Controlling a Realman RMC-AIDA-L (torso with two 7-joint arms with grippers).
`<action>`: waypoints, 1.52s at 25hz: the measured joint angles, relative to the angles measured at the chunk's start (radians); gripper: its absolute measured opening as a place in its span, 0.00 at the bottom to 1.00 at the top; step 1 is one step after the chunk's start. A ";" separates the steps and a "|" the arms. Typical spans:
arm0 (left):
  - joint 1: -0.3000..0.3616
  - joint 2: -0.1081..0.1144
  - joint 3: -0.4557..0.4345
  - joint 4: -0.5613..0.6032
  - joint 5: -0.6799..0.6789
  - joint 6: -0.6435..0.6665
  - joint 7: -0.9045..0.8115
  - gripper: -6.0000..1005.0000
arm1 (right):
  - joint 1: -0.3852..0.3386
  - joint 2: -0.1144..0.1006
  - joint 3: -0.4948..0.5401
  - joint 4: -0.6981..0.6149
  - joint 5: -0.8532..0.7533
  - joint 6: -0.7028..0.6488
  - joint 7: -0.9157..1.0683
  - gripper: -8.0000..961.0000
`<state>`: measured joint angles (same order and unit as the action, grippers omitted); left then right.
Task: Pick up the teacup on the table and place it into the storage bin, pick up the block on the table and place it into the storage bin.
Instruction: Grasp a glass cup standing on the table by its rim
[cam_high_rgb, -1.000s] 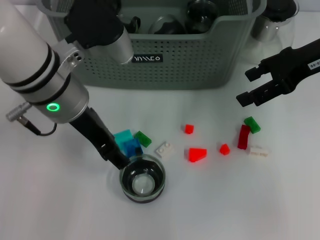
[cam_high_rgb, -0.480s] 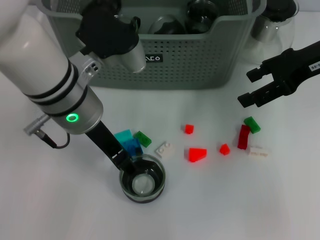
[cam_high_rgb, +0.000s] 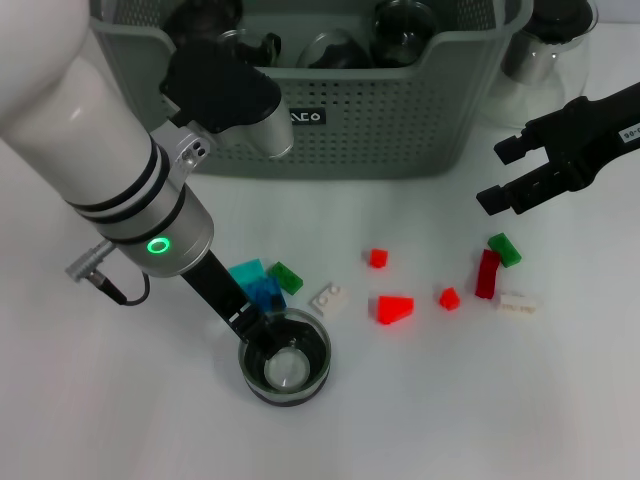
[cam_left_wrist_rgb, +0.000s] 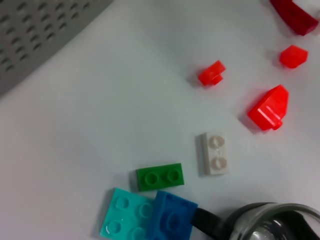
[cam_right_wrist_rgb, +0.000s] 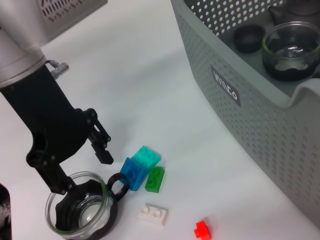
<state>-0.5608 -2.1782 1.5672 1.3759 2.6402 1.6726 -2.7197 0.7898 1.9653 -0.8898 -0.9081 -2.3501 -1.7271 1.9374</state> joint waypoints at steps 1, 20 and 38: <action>0.000 0.000 0.000 -0.009 0.002 -0.009 0.000 0.68 | 0.000 0.000 0.000 0.000 0.000 0.000 0.000 0.95; -0.015 0.003 0.010 -0.085 0.009 -0.073 0.009 0.53 | 0.009 0.000 0.000 0.000 0.000 0.019 0.001 0.95; -0.031 0.006 0.014 -0.116 0.007 -0.059 0.012 0.43 | 0.011 0.000 0.000 0.000 0.000 0.027 0.010 0.95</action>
<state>-0.5918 -2.1721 1.5815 1.2599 2.6468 1.6133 -2.7080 0.8008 1.9650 -0.8897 -0.9081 -2.3501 -1.6999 1.9469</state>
